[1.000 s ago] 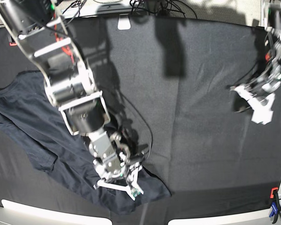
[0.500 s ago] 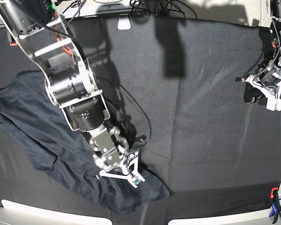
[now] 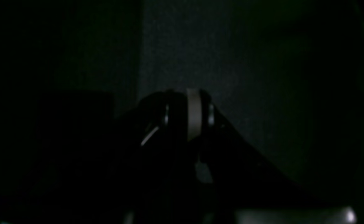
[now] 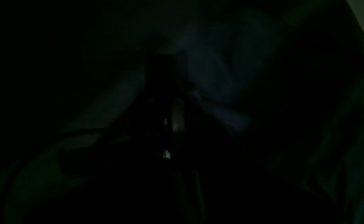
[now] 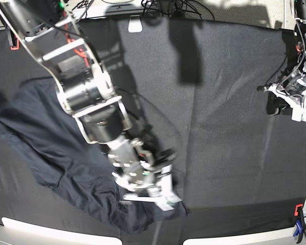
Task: Layout the t-shirt on the table in an organized manner, then fold the t-shirt properly
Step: 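Grasp the shirt fabric with the right gripper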
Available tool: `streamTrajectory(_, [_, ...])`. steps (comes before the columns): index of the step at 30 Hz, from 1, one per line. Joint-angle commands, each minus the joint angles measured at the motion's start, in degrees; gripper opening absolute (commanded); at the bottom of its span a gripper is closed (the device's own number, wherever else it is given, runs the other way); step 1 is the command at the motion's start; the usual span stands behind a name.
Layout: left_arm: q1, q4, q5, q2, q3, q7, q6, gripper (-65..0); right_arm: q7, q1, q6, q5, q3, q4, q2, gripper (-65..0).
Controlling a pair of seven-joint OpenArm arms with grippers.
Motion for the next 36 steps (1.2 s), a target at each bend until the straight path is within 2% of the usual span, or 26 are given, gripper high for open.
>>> streamTrajectory(1, [-0.8,1.0,0.5,-1.1,-0.4,-1.7,-0.1,-59.4,-0.2,1.2,0.6,1.0,-1.6,1.7,-0.6,-65.0])
streamTrajectory(8, [-0.8,1.0,3.0,-1.2,-0.4,-3.8,-0.1,-59.4,-15.9,-8.4,1.5,10.4,-18.2,17.4,-0.6,-65.0])
streamTrajectory(12, [-0.9,1.0,3.0,-1.2,-0.4,-4.9,2.1,-59.4,-21.1,-16.1,2.2,14.6,-24.2,34.2,4.2,-65.0])
streamTrajectory(17, [-1.1,1.0,2.9,-1.2,-0.4,-4.9,3.8,-59.4,-30.7,-25.1,3.2,22.0,-25.1,55.8,11.1,-65.0])
streamTrajectory(19, [-1.1,1.0,2.9,-1.2,-0.4,-4.9,3.8,-59.4,-30.7,-28.3,4.0,23.2,-25.1,61.5,13.7,-65.0])
streamTrajectory(21, [-1.1,1.0,2.9,-1.1,-0.4,-4.9,3.8,-59.4,-27.9,-30.2,3.4,20.9,-24.6,64.4,15.0,-65.0])
streamTrajectory(23, [-1.1,1.1,2.9,-1.1,-0.4,-4.9,3.8,-59.4,-26.6,-30.3,0.0,17.6,-23.2,64.2,14.6,-63.5])
streamTrajectory(26, [-1.1,1.1,2.9,-1.1,-0.4,-4.4,3.7,-59.4,-26.3,-29.1,-3.2,16.1,-19.3,62.9,12.2,-42.6])
streamTrajectory(27, [-1.1,1.0,2.9,-1.1,-0.4,-4.4,3.7,-59.4,-25.4,-28.6,-3.5,16.1,-17.4,62.1,11.1,-37.3])
streamTrajectory(28, [-1.1,1.1,2.9,-1.1,-0.4,-4.4,3.7,-59.4,-24.4,-28.0,-3.6,16.1,-15.5,60.9,9.8,-34.7])
streamTrajectory(31, [-1.1,1.0,2.9,-1.1,-0.4,-4.4,3.7,-59.4,-22.8,-25.4,-4.0,16.1,-9.9,55.1,4.9,-34.6])
streamTrajectory(34, [-1.1,1.0,2.9,-1.1,-0.4,-4.4,3.7,-59.4,-23.5,-21.1,-6.3,16.1,-4.9,45.5,-0.6,-34.6])
streamTrajectory(35, [-1.1,1.0,2.9,-1.1,-0.4,-4.4,3.7,-59.4,-23.4,-19.4,-7.8,16.1,-3.6,41.9,-0.6,-34.6])
streamTrajectory(36, [-1.1,1.0,2.9,-1.1,-0.4,-4.4,3.7,-59.4,-22.5,-17.7,-9.1,19.0,-4.5,38.6,-0.6,-34.6])
